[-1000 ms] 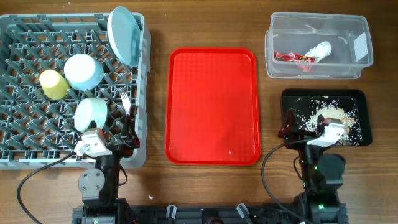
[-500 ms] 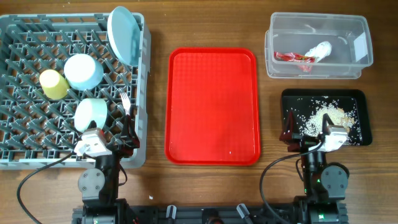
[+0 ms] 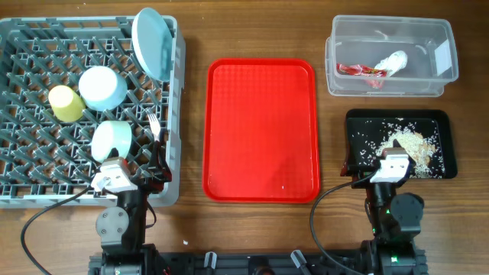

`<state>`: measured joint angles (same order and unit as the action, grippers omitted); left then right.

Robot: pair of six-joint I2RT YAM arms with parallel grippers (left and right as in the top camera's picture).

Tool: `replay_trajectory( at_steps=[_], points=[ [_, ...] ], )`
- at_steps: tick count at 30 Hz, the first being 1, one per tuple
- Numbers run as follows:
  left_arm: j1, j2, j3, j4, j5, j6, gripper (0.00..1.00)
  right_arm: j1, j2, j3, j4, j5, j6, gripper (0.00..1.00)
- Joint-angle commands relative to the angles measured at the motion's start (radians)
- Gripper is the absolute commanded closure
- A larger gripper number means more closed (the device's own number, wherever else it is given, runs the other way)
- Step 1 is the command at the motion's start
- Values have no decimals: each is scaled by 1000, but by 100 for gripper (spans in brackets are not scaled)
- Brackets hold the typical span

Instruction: Sort waste into correct bins and load items into the dishwasher rack

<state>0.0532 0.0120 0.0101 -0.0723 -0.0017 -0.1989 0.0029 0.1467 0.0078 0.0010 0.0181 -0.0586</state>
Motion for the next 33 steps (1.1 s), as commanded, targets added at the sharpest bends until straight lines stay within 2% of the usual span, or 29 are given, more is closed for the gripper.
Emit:
replay_trajectory(
  at_steps=[1,6,28,33],
  points=[
    [-4,-9,-5,-3,12,12,0,-4,-40,-3,4,-19,-21,0],
    [-4,-9,-5,-3,12,12,0,-5,-147,-3,7,-19,-21,0],
    [-4,-9,-5,-3,12,12,0,-5,-144,-3,5,-19,-29,0],
    [-4,-9,-5,-3,12,12,0,-5,-144,-3,3,-19,-73,0]
  ],
)
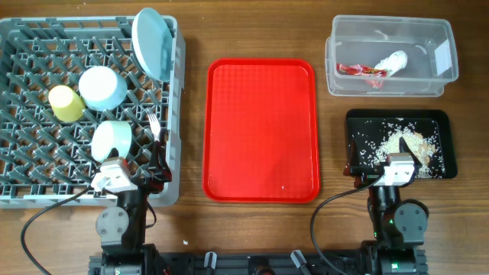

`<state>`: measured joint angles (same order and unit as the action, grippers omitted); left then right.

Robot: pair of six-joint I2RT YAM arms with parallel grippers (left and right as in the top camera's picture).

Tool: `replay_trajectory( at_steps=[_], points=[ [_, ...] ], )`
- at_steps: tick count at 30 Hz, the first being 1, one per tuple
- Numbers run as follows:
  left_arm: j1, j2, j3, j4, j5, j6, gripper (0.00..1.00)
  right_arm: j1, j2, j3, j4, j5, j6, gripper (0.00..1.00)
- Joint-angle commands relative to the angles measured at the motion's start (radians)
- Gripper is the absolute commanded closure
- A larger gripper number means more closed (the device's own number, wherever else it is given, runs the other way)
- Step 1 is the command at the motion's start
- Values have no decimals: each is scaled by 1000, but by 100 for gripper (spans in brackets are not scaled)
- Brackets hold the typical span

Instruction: Sort waste into correct bins and load items into the dishwasher rack

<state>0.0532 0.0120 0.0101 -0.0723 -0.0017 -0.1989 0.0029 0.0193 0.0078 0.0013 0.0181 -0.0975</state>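
The grey dishwasher rack (46, 183) on the left holds an upright light-blue plate (150, 42), a light-blue bowl (102, 87), a yellow cup (66, 103), a mint cup (112, 139) and a white fork (155, 124). The red tray (261, 130) in the middle is bare. A clear bin (443, 72) holds a red wrapper (359, 70) and crumpled white paper (393, 61). The black bin (447, 122) holds rice scraps (405, 143). My left gripper (158, 162) sits low at the rack's front right corner. My right gripper (401, 156) is at the black bin's front edge. The wrist housings hide both sets of jaws.
Black cables run from both arm bases along the table's front edge. Bare wooden table (191, 38) shows between the rack, tray and bins.
My right arm has drawn back slightly toward the front right, off the rice pile. The left arm and all objects stand as before.
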Motion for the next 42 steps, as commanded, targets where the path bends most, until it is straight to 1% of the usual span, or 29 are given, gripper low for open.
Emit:
replay_trajectory(
  at_steps=[1,35,40,42],
  points=[
    [-4,-9,-5,-3,12,12,0,-5,-17,-3,2,-19,-34,0],
    [-9,-9,-5,-5,13,13,0,-4,-16,-3,5,-23,-32,0],
    [-22,-9,-5,-6,20,145,0,-4,-16,-3,5,-23,-32,0],
    [-24,-9,-5,-4,19,143,0,-4,-16,-3,5,-23,-32,1]
  ],
)
